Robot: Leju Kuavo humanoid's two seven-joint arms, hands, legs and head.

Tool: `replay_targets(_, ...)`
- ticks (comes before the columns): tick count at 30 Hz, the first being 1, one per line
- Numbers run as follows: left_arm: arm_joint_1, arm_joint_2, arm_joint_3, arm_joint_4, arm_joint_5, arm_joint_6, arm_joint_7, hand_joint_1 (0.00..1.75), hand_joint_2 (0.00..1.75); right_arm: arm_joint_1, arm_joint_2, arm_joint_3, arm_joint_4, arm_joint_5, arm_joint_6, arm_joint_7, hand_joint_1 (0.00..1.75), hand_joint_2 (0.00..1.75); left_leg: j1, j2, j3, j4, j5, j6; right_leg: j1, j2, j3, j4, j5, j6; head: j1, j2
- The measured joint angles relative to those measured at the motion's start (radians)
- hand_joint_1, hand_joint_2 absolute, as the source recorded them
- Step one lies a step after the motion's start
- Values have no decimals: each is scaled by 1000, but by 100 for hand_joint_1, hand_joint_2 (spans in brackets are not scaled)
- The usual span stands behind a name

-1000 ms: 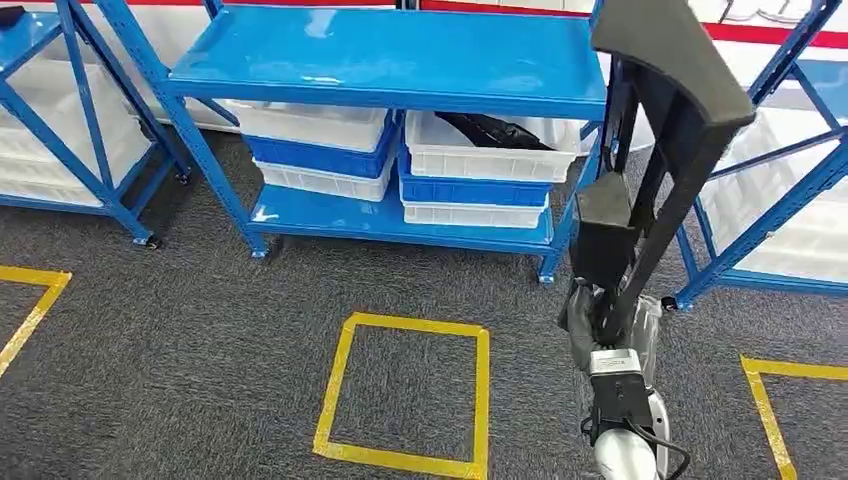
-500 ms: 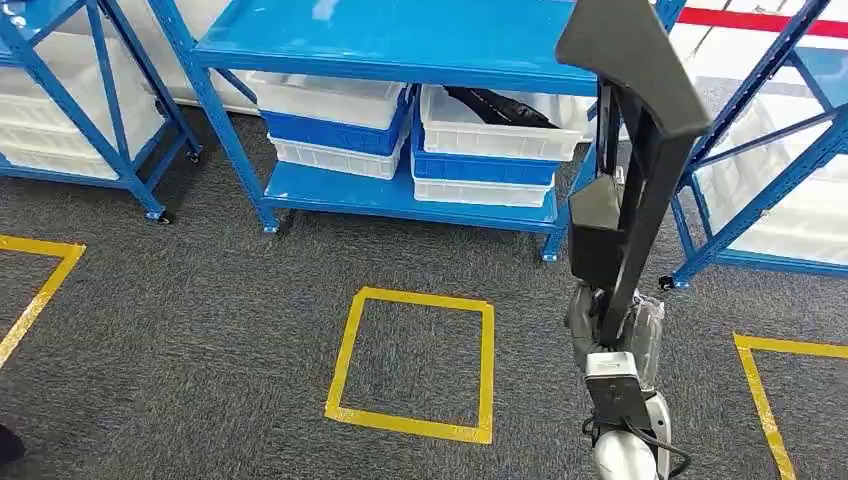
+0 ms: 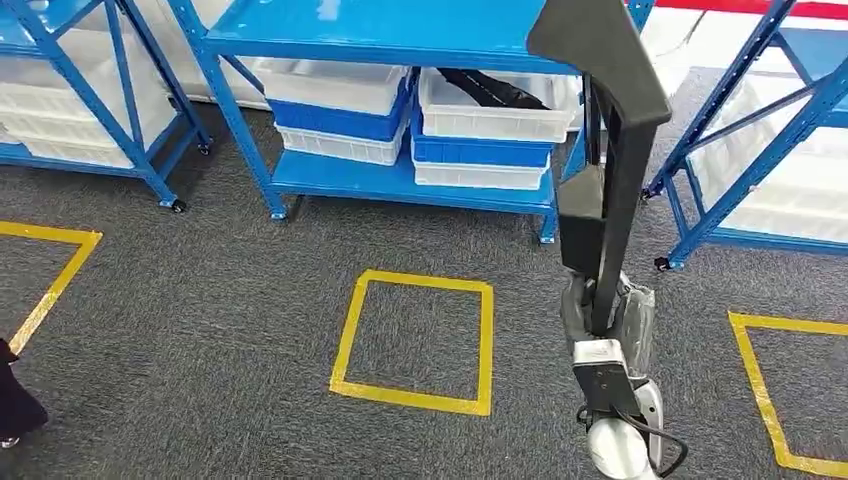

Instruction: Take the parts from the cabinet and place them on the table.

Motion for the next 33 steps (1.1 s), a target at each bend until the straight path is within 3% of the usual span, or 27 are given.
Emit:
replay_targets(1,0,1,0,0,-1,-1,0,0,0,-1,1,0,0,0,-1,1,175,175,-7,-5,17,-35,-5,6,5,-1,-6,5,4,6,-2,0)
replay_targets(3,1,0,2,0,-1,-2,0,0,0,-2,6,1,0,10,-1,2,175,175,-12,-2,11,-42,-10,15,5,0,-14,4,17,26,0,0)
replay_targets(4,1,0,2,0,-1,-2,0,0,0,-2,6,1,0,14,-1,5,175,175,-15,-2,5,-43,-9,24,6,0,-18,4,23,34,0,0)
replay_targets(5,1,-1,3,0,-1,-3,0,0,0,-1,7,1,0,17,-1,11,175,175,-9,1,5,-58,3,44,12,1,-28,8,20,39,1,0)
replay_targets(6,0,-2,3,0,-1,-3,-1,0,0,-1,7,1,0,18,-2,13,175,175,-13,4,1,-61,11,57,5,2,-43,34,-5,34,2,0)
replay_targets(7,0,-2,4,0,-1,-3,-1,0,0,-3,8,1,0,18,-2,13,175,175,-14,5,-7,-61,18,70,6,4,-70,97,-42,25,5,0)
replay_targets(9,1,0,5,0,-1,-3,-1,0,0,0,10,2,0,18,-2,13,175,175,-19,8,-22,-60,27,80,5,6,-135,260,-110,18,6,0)
replay_targets(10,1,0,6,0,-1,-3,-1,0,0,1,10,2,0,18,-2,14,175,175,-21,9,-28,-59,32,82,5,6,-154,319,-128,21,6,0)
replay_targets(11,1,-1,6,0,-1,-4,-1,0,0,3,10,2,0,19,-2,16,175,175,-24,9,-32,-59,36,82,6,6,-146,323,-126,27,6,0)
replay_targets(12,1,-1,6,0,-1,-5,-1,0,0,4,10,2,0,24,-2,16,175,175,-25,8,-34,-59,39,82,6,6,-115,279,-109,34,6,0)
replay_targets(14,1,-2,6,0,0,-5,-1,0,0,2,11,2,0,29,-1,18,175,175,-26,7,-34,-58,43,77,6,6,0,91,-47,45,7,0)
replay_targets(15,1,-2,6,0,0,-4,-1,0,0,1,11,2,-1,31,-1,19,175,175,-26,7,-35,-56,45,74,6,6,41,16,-36,42,8,0)
replay_targets(16,0,-1,6,0,0,-2,-1,0,0,-1,12,3,-1,31,-1,20,175,175,-37,8,-42,-50,46,69,15,7,53,-10,-40,34,8,0)
replay_targets(17,1,-1,6,0,0,2,7,0,0,0,13,2,-3,31,2,23,175,175,-35,9,-45,-51,50,63,16,8,48,-7,-35,26,6,0)
replay_targets(19,1,0,6,0,-9,22,40,0,0,11,11,1,-2,23,9,33,175,175,-33,9,-46,-51,57,54,19,9,43,-3,-31,19,7,0)
replay_targets(20,5,0,6,0,-8,25,45,0,0,18,12,0,0,18,9,31,175,175,-33,8,-48,-49,57,52,4,9,44,-8,-24,8,6,0)
replay_targets(21,8,-1,6,0,-10,26,45,0,0,21,13,0,2,15,8,25,175,175,-29,5,-58,-35,36,47,1,8,42,-9,-18,-1,7,0)
replay_targets(22,10,-2,6,0,-10,26,44,0,0,21,14,0,3,15,6,22,175,175,-28,5,-75,8,-4,41,1,8,37,-9,-14,-10,0,0)
replay_targets(24,10,1,6,0,-10,26,40,0,0,22,14,0,6,14,6,21,175,175,-24,4,-146,182,-97,29,2,7,26,-8,-9,-16,0,0)
replay_targets(25,12,2,6,0,-10,26,40,0,0,23,14,-1,7,13,5,21,175,175,-23,5,-171,248,-120,25,3,6,22,-8,-6,-18,-2,0)
replay_targets(26,14,2,6,0,-10,24,40,0,0,25,14,-1,9,13,5,21,175,175,-22,5,-175,269,-118,23,3,6,20,-7,-4,-16,-1,0)
replay_targets(27,15,2,6,0,-10,24,40,0,0,27,14,-1,10,13,5,21,175,175,-20,5,-154,241,-96,23,3,6,19,-7,-3,-15,-2,0)
replay_targets(29,15,2,6,0,-10,21,33,0,0,28,14,-1,11,13,5,21,175,175,-16,5,-50,64,-12,25,2,7,20,-3,-3,-13,-1,0)
replay_targets(30,14,4,6,0,-10,20,29,0,0,27,14,-1,11,15,5,21,175,175,-14,5,-5,-14,13,27,2,7,20,0,-3,-12,-2,0)
replay_targets(31,12,3,6,0,-11,16,23,0,0,27,14,-1,11,24,3,21,175,175,-20,3,9,-48,-2,29,15,7,15,4,-2,-9,-2,0)
replay_targets(33,12,4,6,0,-11,11,13,0,0,26,15,-1,8,60,-2,31,175,175,-24,3,-1,-47,5,41,12,6,7,4,5,1,2,0)
